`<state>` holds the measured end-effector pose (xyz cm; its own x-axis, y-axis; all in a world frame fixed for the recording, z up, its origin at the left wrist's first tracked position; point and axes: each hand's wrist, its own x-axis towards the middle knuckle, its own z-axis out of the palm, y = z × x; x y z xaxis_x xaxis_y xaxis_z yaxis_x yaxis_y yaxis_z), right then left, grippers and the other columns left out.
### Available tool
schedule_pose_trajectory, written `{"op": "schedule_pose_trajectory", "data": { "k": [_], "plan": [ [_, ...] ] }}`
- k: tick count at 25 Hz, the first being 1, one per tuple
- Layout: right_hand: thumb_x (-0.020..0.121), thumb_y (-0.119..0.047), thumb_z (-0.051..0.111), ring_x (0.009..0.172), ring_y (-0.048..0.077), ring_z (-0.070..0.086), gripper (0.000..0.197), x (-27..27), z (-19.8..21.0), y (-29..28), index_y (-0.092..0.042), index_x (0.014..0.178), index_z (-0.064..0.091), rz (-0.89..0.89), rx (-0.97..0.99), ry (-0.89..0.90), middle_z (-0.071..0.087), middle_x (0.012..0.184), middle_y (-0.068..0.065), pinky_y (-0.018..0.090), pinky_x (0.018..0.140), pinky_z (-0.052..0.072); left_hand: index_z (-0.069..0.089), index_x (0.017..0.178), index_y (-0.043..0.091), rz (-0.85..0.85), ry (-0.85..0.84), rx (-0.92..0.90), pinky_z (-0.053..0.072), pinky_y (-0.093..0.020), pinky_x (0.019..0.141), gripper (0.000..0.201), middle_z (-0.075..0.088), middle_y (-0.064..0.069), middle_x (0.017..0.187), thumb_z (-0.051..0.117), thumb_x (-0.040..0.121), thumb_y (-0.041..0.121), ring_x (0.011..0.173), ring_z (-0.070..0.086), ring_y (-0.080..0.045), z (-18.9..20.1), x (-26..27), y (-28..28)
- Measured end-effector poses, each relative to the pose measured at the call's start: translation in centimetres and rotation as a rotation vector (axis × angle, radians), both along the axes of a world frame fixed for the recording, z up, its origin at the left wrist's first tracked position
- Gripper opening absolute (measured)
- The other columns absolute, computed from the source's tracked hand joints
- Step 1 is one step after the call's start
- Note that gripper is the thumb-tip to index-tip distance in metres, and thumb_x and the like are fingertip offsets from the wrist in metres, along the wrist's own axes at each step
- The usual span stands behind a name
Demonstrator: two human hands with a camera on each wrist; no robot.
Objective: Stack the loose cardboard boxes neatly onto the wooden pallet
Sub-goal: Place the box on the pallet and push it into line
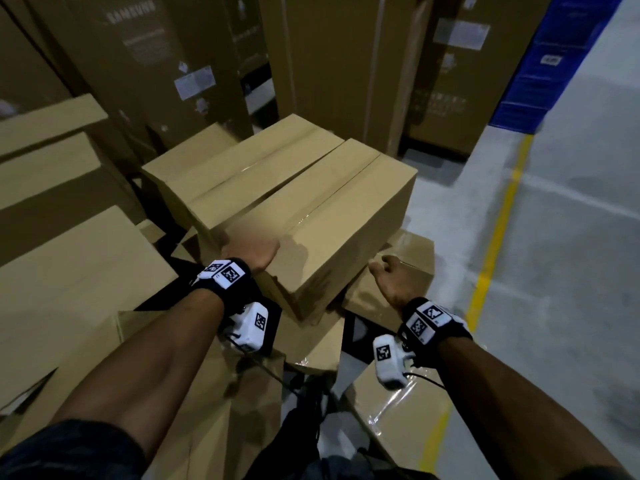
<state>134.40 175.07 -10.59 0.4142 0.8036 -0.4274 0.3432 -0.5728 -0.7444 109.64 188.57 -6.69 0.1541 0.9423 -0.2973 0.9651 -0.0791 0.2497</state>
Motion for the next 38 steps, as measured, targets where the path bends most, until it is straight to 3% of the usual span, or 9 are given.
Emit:
{"op": "schedule_pose_trajectory", "data": {
  "k": [10, 13, 15, 19, 21, 25, 29, 32, 38],
  "plan": [
    [0.086, -0.057, 0.069, 0.141, 0.036, 0.038, 0.096, 1.6, -4.5, 16.3, -0.02, 0.158, 0.018, -0.579, -0.035, 0.54, 0.034, 0.159, 0.009, 0.057, 0.112, 0.035, 0.043, 0.145, 0.011, -0.081, -0.081, -0.111, 0.042, -0.043, 0.103, 0.067, 0.049, -0.019, 0.144, 0.045, 0.096, 0.056, 0.127, 0.05, -0.039, -4.2, 4.7, 18.7],
    [0.078, -0.049, 0.08, 0.125, 0.033, 0.055, 0.104, 1.1, -5.1, 18.8, -0.014, 0.156, 0.022, -0.7, -0.025, 0.604, 0.051, 0.145, 0.009, 0.047, 0.088, 0.051, 0.048, 0.139, 0.011, -0.126, -0.076, -0.126, 0.045, -0.045, 0.1, 0.064, 0.055, -0.02, 0.136, 0.046, 0.094, 0.057, 0.12, 0.054, -0.04, -5.4, 5.6, 21.7],
    [0.091, -0.037, 0.071, 0.13, 0.037, 0.052, 0.087, 0.7, -5.2, 19.4, -0.011, 0.157, 0.02, -0.719, -0.054, 0.581, 0.048, 0.147, 0.012, 0.044, 0.078, 0.052, 0.048, 0.139, 0.01, -0.149, -0.068, -0.135, 0.044, -0.045, 0.1, 0.064, 0.054, -0.02, 0.136, 0.047, 0.094, 0.056, 0.121, 0.053, -0.04, -6.2, 5.9, 22.9],
    [0.09, -0.052, 0.065, 0.129, 0.035, 0.051, 0.072, -0.1, -6.8, 18.6, -0.017, 0.147, 0.039, -0.704, -0.035, 0.472, 0.051, 0.147, 0.008, 0.056, 0.105, 0.043, 0.046, 0.141, 0.01, -0.186, -0.08, -0.143, 0.044, -0.046, 0.102, 0.065, 0.052, -0.018, 0.139, 0.051, 0.094, 0.054, 0.124, 0.051, -0.04, -7.0, 6.9, 23.8],
    [0.091, -0.052, 0.065, 0.127, 0.033, 0.053, 0.066, -0.2, -7.8, 18.0, -0.018, 0.143, 0.044, -0.701, 0.023, 0.435, 0.055, 0.143, 0.007, 0.056, 0.107, 0.041, 0.046, 0.139, 0.01, -0.214, -0.08, -0.145, 0.045, -0.045, 0.1, 0.066, 0.055, -0.018, 0.135, 0.054, 0.092, 0.056, 0.121, 0.053, -0.04, -7.3, 7.6, 23.8],
    [0.102, -0.034, 0.056, 0.121, 0.028, 0.051, 0.054, 0.0, -7.4, 16.4, -0.027, 0.151, 0.034, -0.761, 0.079, 0.538, 0.053, 0.134, 0.002, 0.045, 0.094, 0.041, 0.044, 0.132, 0.016, -0.245, -0.151, -0.121, 0.048, -0.038, 0.088, 0.067, 0.059, -0.014, 0.125, 0.059, 0.083, 0.059, 0.108, 0.058, -0.038, -7.3, 8.8, 22.7],
    [0.105, -0.024, 0.051, 0.118, 0.028, 0.053, 0.054, 0.1, -8.4, 15.6, -0.024, 0.154, 0.028, -0.806, 0.152, 0.485, 0.051, 0.129, 0.001, 0.046, 0.099, 0.046, 0.033, 0.141, 0.025, -0.232, -0.246, -0.203, 0.05, -0.043, 0.098, 0.084, 0.059, -0.01, 0.13, 0.064, 0.072, 0.063, 0.112, 0.06, -0.035, -7.4, 10.4, 22.6],
    [0.106, -0.022, 0.047, 0.12, 0.028, 0.052, 0.055, -0.6, -9.6, 15.5, -0.023, 0.157, 0.025, -0.909, 0.205, 0.48, 0.051, 0.141, 0.007, 0.045, 0.108, 0.042, 0.027, 0.147, 0.034, -0.222, -0.343, -0.309, 0.049, -0.038, 0.099, 0.106, 0.06, -0.003, 0.133, 0.069, 0.057, 0.072, 0.111, 0.062, -0.028, -8.4, 10.8, 23.1],
    [0.106, -0.031, 0.046, 0.139, 0.029, 0.041, 0.066, -2.0, -9.8, 15.3, -0.034, 0.16, 0.008, -0.953, 0.19, 0.408, 0.032, 0.16, 0.005, 0.04, 0.115, 0.031, 0.019, 0.153, 0.04, -0.179, -0.431, -0.32, 0.039, -0.024, 0.094, 0.101, 0.054, 0.002, 0.141, 0.08, 0.073, 0.054, 0.12, 0.056, -0.023, -8.9, 10.1, 22.0]
  ]
}}
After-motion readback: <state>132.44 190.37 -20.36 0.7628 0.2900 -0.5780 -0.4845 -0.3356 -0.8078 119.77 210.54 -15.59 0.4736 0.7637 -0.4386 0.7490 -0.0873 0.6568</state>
